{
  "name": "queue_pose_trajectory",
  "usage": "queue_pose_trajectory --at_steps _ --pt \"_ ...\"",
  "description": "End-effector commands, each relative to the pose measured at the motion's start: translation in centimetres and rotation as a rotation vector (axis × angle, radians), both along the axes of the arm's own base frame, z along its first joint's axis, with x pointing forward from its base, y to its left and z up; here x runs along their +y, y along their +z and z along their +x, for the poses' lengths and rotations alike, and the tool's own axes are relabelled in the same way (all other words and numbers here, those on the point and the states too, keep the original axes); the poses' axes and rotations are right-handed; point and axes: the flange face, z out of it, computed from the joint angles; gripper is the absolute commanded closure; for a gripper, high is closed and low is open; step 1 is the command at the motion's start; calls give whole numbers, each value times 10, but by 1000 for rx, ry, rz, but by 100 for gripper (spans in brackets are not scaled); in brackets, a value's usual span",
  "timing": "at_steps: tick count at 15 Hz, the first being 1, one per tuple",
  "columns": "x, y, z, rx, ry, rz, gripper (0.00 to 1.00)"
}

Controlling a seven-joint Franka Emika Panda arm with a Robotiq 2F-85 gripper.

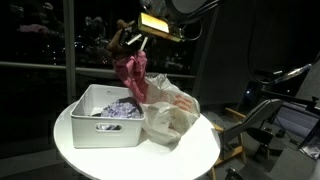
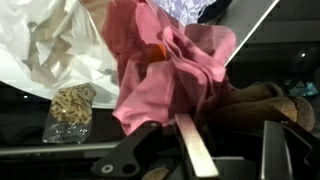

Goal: Remove everything from the plastic and put them in the box

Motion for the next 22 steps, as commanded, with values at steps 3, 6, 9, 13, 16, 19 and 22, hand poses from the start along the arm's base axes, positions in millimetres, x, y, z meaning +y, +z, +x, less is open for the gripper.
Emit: queue_pose_trajectory --at_steps 3,6,9,13,16,19,22 --pt "30 39 3 -192 -63 5 100" --pt "38 27 31 -180 -39 28 100" --pt "48 -2 69 -141 -22 25 100" --pt "63 -40 112 -89 4 41 100" --pt "73 -55 133 -78 14 59 100" --pt "70 -77 159 -38 -11 50 100" --pt "61 -104 180 31 -28 38 100"
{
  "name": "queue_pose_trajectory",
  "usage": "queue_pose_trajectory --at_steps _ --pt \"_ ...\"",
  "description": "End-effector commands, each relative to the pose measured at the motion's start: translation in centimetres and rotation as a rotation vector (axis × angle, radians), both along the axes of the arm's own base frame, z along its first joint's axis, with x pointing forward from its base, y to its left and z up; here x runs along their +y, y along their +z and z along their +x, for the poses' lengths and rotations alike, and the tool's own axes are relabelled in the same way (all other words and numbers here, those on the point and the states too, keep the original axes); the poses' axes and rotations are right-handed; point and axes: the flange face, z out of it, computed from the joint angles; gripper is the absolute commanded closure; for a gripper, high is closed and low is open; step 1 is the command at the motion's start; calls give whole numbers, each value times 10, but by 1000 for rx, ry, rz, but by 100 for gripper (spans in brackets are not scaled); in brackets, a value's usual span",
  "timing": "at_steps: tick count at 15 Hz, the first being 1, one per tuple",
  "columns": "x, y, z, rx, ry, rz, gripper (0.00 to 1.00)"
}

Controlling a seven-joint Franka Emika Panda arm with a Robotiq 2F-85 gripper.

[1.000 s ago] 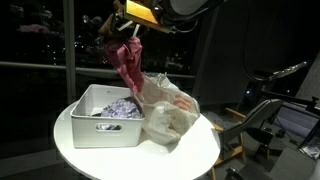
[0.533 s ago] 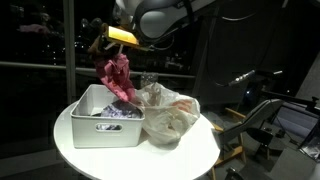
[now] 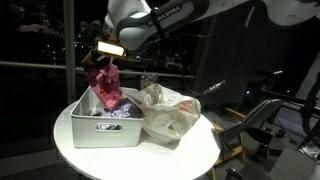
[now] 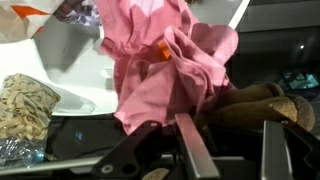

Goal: Remove everything from the plastic and put them in the box

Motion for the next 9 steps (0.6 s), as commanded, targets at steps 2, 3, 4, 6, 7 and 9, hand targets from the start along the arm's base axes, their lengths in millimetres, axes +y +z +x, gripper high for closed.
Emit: queue_pose_trajectory --at_steps 2,3,4,6,7,9 --pt "-4 -29 38 87 2 -12 100" --pt "-5 -39 42 125 0 -14 100" --pt "-6 -49 44 174 7 -14 96" --pt "-6 -71 43 289 37 -8 72" --pt "-5 -81 41 338 42 -23 71" --pt "-4 -98 33 435 58 -50 59"
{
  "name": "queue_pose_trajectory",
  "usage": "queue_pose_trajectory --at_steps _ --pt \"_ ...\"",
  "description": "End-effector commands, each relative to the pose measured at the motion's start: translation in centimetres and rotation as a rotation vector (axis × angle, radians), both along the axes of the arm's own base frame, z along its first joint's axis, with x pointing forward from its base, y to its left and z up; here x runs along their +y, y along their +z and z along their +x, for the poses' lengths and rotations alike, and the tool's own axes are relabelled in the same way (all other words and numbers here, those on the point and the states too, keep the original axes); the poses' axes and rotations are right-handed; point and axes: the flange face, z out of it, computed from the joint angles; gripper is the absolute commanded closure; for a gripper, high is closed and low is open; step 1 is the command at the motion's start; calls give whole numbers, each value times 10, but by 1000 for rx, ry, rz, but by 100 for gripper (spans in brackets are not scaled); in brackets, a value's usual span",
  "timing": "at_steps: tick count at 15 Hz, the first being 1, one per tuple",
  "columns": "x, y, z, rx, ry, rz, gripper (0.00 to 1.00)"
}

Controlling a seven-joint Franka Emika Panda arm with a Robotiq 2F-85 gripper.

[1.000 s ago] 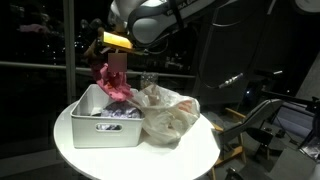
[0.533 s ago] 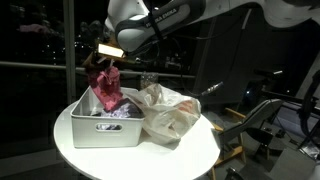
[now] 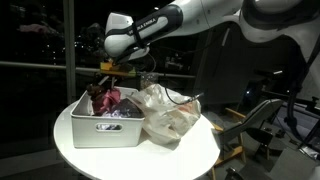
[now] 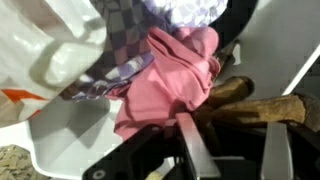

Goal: Remove everything from the plastic and put them in the box

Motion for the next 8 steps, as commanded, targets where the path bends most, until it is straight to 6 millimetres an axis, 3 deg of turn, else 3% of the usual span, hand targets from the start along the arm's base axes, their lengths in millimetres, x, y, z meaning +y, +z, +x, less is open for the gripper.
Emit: queue_pose_trajectory --at_steps 1,3,8 --pt "8 -14 -6 145 43 -20 50" --pt "7 -22 -16 201 52 -46 34" --pt "-8 -9 -39 267 53 -65 0"
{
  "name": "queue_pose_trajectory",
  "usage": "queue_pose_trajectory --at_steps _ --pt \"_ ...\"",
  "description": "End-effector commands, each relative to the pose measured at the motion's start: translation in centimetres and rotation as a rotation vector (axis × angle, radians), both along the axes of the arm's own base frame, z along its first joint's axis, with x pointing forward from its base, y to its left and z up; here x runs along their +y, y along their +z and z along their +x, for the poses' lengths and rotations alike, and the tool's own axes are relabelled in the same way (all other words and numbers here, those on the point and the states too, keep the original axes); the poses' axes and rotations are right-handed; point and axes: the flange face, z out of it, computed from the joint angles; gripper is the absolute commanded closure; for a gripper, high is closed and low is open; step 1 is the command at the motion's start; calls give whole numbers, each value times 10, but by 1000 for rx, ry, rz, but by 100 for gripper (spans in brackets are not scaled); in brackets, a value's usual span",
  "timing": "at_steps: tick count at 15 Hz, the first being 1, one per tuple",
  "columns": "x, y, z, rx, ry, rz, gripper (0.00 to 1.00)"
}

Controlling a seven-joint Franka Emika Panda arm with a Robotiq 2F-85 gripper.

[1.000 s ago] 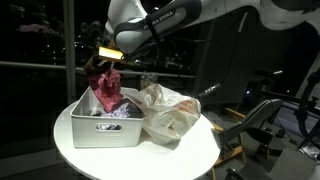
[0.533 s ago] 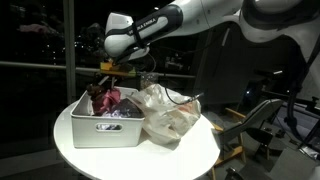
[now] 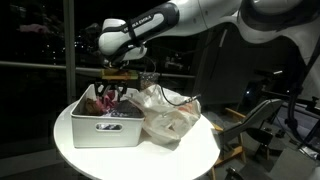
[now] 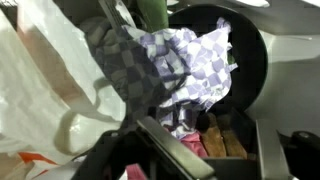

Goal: Remove everything from the plastic and put them in the box

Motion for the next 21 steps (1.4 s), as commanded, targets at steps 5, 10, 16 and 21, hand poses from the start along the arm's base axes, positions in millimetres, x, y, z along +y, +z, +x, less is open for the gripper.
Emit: queue_pose_trajectory --at_steps 5,10,16,21 --pt "-61 49 -62 79 -52 -27 0" --pt "-116 79 -107 8 -128 -1 0" --pt "-202 90 -168 -51 -254 119 0" --pt "-276 61 -189 -32 -378 154 0"
